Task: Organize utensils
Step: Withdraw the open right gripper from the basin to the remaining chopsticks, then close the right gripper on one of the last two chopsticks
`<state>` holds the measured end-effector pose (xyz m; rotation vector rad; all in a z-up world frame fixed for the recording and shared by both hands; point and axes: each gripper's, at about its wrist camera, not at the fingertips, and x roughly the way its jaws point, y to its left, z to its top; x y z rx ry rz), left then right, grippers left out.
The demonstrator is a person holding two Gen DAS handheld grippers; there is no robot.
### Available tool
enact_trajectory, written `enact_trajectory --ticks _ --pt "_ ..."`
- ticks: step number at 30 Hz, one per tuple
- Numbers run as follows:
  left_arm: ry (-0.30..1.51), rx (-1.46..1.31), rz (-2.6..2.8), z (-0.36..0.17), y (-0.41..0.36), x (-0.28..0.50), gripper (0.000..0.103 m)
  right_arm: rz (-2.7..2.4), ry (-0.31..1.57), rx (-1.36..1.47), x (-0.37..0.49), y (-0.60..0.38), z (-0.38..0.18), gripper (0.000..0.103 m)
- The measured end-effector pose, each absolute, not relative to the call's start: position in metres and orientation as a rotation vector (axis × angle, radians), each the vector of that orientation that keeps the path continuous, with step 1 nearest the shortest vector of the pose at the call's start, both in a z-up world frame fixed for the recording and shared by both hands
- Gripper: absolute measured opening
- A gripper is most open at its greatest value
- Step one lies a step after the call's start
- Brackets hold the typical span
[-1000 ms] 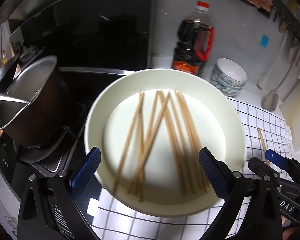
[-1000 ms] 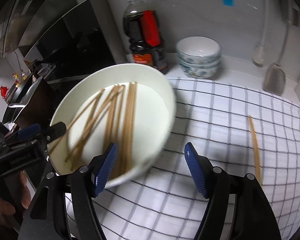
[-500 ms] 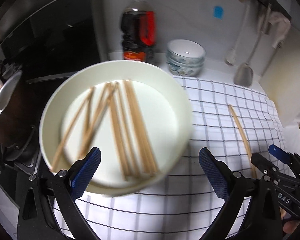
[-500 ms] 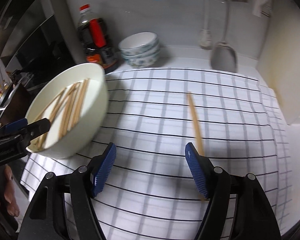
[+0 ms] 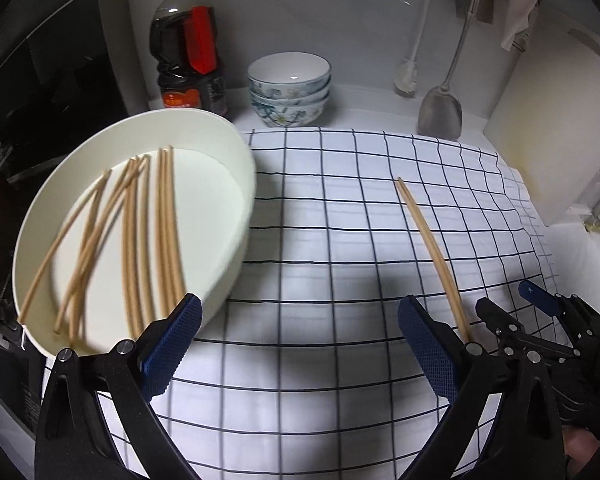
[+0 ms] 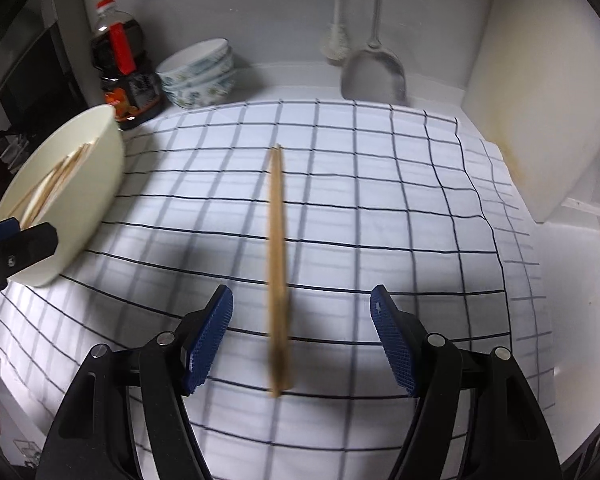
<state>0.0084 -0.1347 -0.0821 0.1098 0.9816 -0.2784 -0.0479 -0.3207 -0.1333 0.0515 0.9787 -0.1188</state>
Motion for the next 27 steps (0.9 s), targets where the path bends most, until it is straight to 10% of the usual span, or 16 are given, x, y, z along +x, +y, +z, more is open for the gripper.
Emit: enact_trajectory --ticks 27 --pt "1.065 0.093 -0.224 -0.134 -0.177 0.009 0.096 0.007 0.967 -0.115 -0.035 -0.325 -0.179 0.067"
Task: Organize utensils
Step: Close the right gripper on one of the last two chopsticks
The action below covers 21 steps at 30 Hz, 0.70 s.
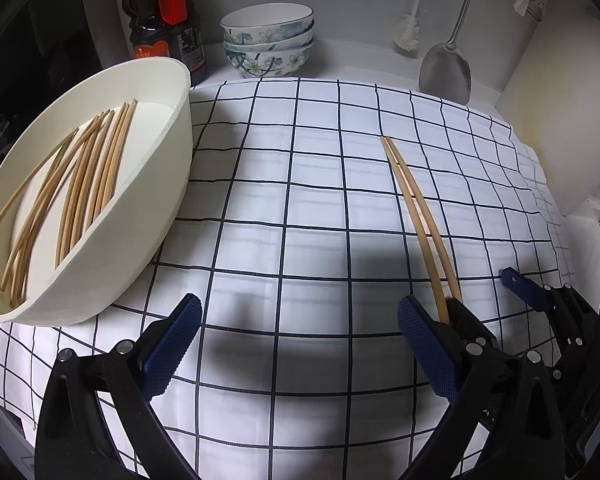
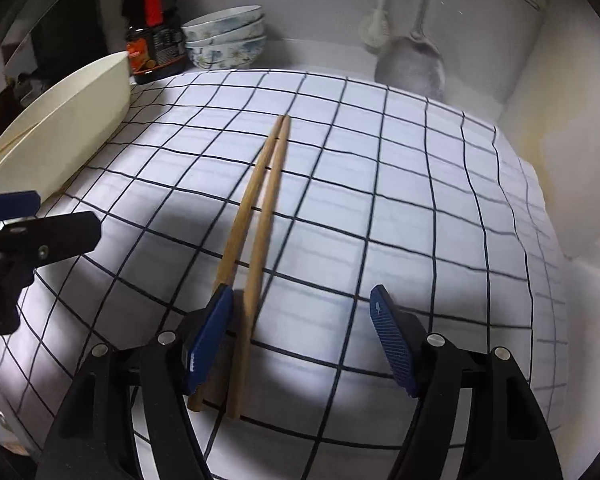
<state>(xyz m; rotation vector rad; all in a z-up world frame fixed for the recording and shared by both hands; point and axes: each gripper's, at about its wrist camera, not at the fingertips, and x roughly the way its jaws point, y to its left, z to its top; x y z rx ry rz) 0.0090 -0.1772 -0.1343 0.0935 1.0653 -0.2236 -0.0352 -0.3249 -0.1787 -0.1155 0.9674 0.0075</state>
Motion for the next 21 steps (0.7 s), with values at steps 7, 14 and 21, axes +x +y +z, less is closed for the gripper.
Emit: enact_trajectory --ticks 7,14,21 --pt "1.054 0.087 -0.226 -0.139 -0.187 0.013 0.097 0.095 0.955 -0.098 -0.029 -0.320 -0.179 0.033" --pt "1.036 0.071 -0.241 -0.144 -0.206 0.021 0.097 0.083 0.943 -0.082 -0.030 -0.332 -0.179 0.006" --pt "1.053 0.107 -0.255 -0.158 -0.234 0.025 0.097 0.000 0.936 -0.030 -0.041 -0.368 -0.178 0.006"
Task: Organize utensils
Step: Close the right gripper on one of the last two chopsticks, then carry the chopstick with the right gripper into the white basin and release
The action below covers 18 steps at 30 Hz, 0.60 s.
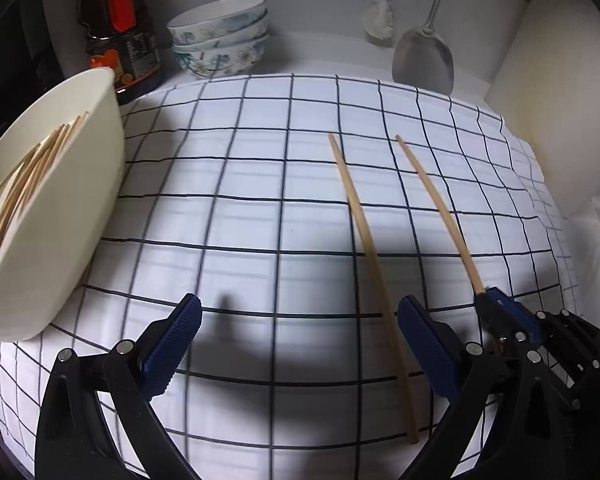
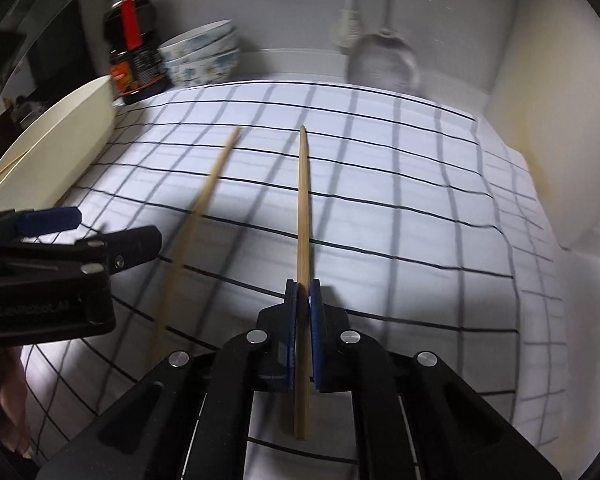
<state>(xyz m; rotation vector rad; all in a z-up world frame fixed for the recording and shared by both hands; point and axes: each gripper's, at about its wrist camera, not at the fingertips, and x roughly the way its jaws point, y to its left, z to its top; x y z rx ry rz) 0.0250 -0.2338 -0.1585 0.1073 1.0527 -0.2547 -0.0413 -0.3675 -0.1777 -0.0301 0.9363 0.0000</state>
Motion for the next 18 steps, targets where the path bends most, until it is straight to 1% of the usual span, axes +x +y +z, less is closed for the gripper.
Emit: enact_trajectory --ticks 7,9,11,12,13,14,15,16,17,18 --pt "1.062 0.141 -0.261 -0.169 -0.252 0.025 0.097 -0.030 0.930 -0.007 -0.050 -0.382 -0.178 0.006" --pt "1.062 0.168 -0.248 -0.172 -0.256 0.025 0.095 -0.036 0.929 -0.001 -0.050 -0.385 -0.178 0.006" --pt "1.047 0.183 -0.248 -0.173 -0.259 0.023 0.087 -0.040 0.929 0.003 -0.051 -0.386 -0.178 0.006" --pt "1.043 0.181 -0.255 -0.172 -0.259 0.022 0.085 -0.042 0.929 0.004 -0.051 -0.387 -0.178 0.006" --pt "1.038 0.187 -0.262 -0.172 -0.261 0.021 0.079 -0.043 0.930 0.007 -0.051 -0.387 -0.178 0.006" --pt "1.031 0.193 -0.275 -0.171 -0.263 0.020 0.071 -0.043 0.930 0.010 -0.051 -0.388 -0.178 0.006" --pt "1.026 0.200 -0.287 -0.170 -0.265 0.018 0.066 -0.045 0.929 0.014 -0.052 -0.388 -0.178 0.006" --pt "1.021 0.207 -0.302 -0.169 -0.268 0.017 0.055 -0.048 0.929 0.016 -0.051 -0.388 -0.178 0.006" --pt "1.015 0.215 -0.321 -0.168 -0.271 0.015 0.039 -0.050 0.929 0.017 -0.051 -0.387 -0.178 0.006" --pt "1.014 0.219 -0.333 -0.167 -0.274 0.014 0.030 -0.054 0.929 0.019 -0.051 -0.387 -0.178 0.006"
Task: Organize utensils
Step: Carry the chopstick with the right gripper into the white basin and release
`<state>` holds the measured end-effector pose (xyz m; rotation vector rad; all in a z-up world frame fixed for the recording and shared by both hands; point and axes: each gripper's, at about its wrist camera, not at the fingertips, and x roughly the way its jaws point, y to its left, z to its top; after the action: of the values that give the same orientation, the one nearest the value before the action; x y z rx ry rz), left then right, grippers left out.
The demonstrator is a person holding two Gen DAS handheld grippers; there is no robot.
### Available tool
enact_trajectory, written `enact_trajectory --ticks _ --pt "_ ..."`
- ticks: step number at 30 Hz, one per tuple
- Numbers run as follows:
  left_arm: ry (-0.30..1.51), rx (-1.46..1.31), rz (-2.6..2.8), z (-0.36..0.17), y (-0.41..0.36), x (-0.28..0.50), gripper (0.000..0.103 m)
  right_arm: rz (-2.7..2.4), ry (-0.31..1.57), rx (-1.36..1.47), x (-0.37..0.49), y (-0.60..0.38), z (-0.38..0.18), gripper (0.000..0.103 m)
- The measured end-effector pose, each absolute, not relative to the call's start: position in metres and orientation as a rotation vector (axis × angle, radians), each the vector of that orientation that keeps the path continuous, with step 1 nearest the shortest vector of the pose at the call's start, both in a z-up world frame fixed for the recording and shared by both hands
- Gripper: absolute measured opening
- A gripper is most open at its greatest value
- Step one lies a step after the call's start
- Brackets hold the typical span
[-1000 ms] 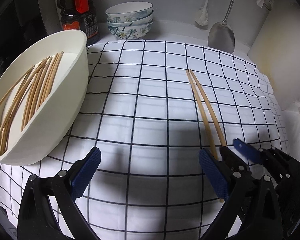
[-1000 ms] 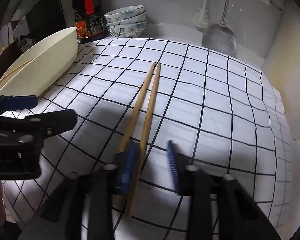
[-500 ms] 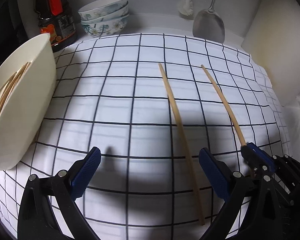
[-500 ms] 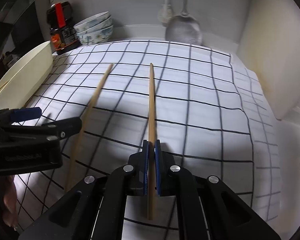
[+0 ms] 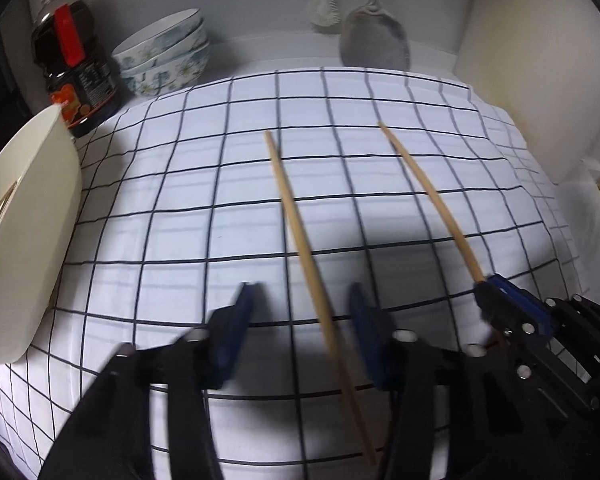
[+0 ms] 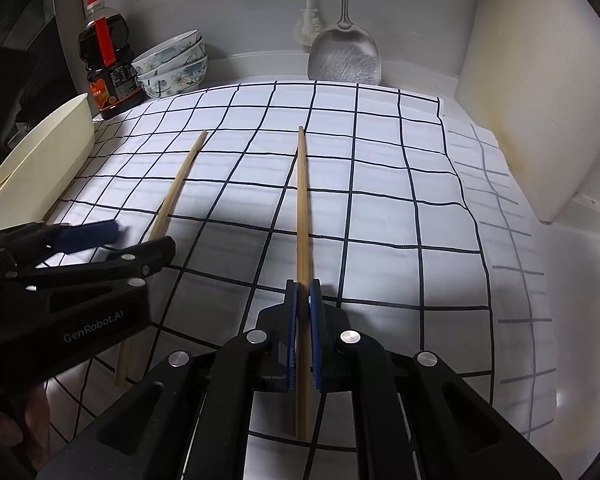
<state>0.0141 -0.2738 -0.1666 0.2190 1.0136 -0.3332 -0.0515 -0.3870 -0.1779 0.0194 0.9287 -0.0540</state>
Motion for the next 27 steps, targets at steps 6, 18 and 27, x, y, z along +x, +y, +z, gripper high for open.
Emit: enact_trajectory --ticks 6,18,27 --pt "1.026 0.250 -0.373 -0.166 -0.280 0.009 0.007 -0.059 0.943 0.059 -0.052 -0.388 -0.176 0.006" --pt "0.991 0.122 -0.431 -0.092 -0.214 0.016 0.007 -0.025 0.891 0.134 -0.053 -0.353 -0.124 0.006" --pt "0.947 0.039 -0.260 -0.041 -0.079 0.046 0.007 0.146 0.792 0.118 -0.013 -0.248 -0.063 0.006"
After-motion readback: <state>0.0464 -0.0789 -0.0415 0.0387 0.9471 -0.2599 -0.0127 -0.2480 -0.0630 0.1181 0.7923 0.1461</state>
